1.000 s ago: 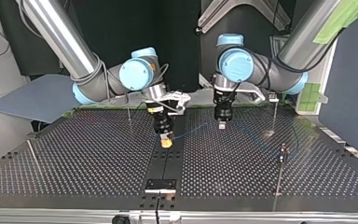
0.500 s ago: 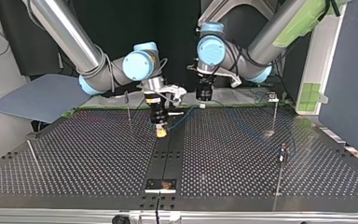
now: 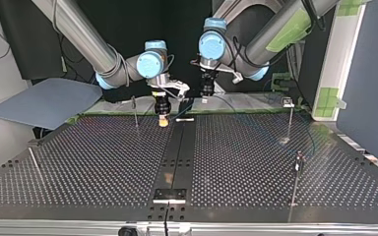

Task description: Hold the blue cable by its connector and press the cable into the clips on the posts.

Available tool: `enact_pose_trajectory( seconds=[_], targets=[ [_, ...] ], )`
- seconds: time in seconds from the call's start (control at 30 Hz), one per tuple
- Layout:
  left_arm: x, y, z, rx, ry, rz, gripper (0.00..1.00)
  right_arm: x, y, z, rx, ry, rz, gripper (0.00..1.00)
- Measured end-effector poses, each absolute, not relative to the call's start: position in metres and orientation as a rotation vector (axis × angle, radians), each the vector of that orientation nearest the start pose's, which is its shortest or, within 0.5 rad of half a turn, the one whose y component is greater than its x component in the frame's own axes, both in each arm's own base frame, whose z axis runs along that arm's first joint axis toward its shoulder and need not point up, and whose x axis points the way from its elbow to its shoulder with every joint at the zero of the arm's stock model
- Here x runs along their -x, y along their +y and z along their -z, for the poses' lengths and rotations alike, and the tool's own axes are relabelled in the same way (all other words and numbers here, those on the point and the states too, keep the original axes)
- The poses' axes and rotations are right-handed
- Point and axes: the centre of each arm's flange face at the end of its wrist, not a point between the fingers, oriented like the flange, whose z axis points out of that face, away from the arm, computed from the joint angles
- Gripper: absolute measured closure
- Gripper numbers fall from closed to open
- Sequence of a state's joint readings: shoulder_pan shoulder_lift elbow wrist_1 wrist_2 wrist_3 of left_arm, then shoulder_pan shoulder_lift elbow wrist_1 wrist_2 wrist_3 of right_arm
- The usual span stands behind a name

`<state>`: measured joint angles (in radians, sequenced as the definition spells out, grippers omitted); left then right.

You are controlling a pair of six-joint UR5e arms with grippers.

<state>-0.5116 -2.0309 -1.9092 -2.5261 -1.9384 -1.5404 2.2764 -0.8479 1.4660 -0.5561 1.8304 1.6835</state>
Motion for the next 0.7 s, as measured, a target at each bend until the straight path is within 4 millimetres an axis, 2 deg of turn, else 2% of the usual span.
enact_pose_trajectory(
  seconds=[0.13,0.37,0.47,0.7],
  targets=[
    [-0.420,-0.342,-0.140,-0.187,1.721,0.024,1.00,-0.521,-0.452,-0.120,-1.562,-1.113,-1.531,1.00],
    [-0.427,-0.339,-0.139,-0.156,1.683,0.033,1.00,-0.503,-0.440,-0.068,-1.571,-1.179,-1.491,1.00],
    [-0.428,-0.340,-0.129,-0.164,1.687,0.036,1.00,-0.493,-0.435,-0.054,-1.563,-1.205,-1.487,1.00],
    [-0.426,-0.348,-0.098,-0.192,1.692,0.041,1.00,-0.471,-0.429,-0.034,-1.532,-1.240,-1.468,1.00]
  ],
)
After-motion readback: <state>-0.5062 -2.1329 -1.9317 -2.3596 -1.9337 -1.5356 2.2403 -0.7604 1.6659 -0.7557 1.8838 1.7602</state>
